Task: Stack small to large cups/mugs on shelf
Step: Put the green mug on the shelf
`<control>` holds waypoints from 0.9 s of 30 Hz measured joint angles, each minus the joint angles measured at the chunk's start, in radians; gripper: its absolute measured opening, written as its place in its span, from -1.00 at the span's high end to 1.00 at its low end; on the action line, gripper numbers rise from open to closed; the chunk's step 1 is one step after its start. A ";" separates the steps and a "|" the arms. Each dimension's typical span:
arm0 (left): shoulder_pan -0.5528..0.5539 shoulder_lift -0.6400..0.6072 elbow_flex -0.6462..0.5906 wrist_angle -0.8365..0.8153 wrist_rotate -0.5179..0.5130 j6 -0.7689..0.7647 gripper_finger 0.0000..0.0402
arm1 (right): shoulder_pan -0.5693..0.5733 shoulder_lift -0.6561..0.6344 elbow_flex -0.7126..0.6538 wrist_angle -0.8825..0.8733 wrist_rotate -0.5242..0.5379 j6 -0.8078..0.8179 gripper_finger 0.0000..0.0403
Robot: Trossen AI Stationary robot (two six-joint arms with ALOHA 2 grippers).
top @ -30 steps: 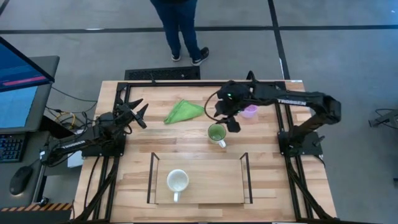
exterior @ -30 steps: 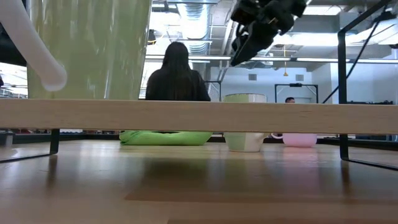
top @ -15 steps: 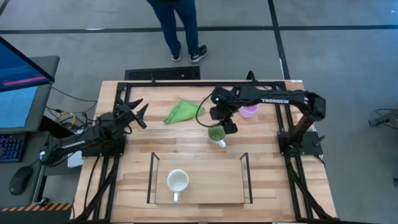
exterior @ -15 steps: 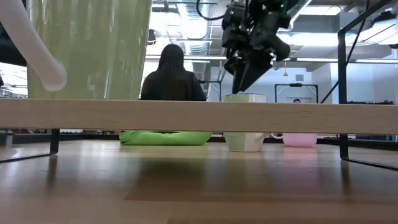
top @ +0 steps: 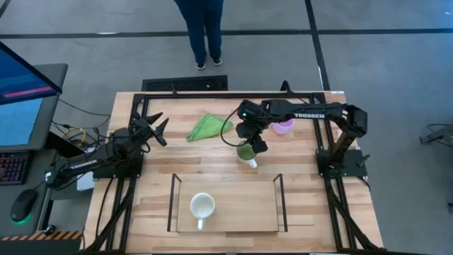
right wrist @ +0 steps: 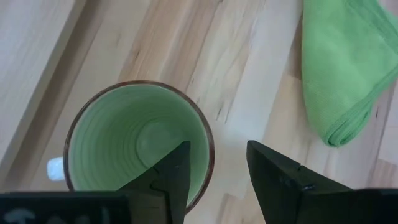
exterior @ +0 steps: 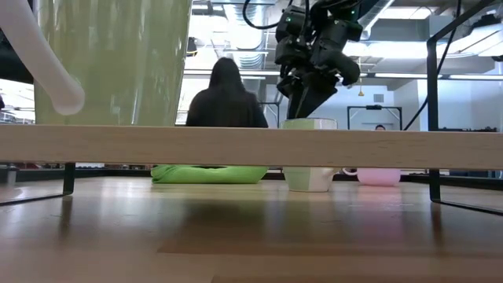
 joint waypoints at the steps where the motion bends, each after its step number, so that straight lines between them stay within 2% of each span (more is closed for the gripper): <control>1: 0.000 0.000 0.000 0.000 0.000 0.001 0.17 | 0.000 0.000 0.000 0.002 0.000 0.000 0.12; 12: 0.000 0.000 0.000 0.000 0.000 0.003 0.17 | 0.051 0.000 0.000 0.012 0.004 0.002 0.12; 17: 0.000 0.000 0.000 0.000 0.000 0.003 0.17 | 0.062 0.000 0.000 0.050 0.083 0.022 0.12; 27: 0.000 0.000 0.000 0.000 0.000 0.002 0.17 | 0.050 0.000 0.000 0.042 0.080 0.066 0.12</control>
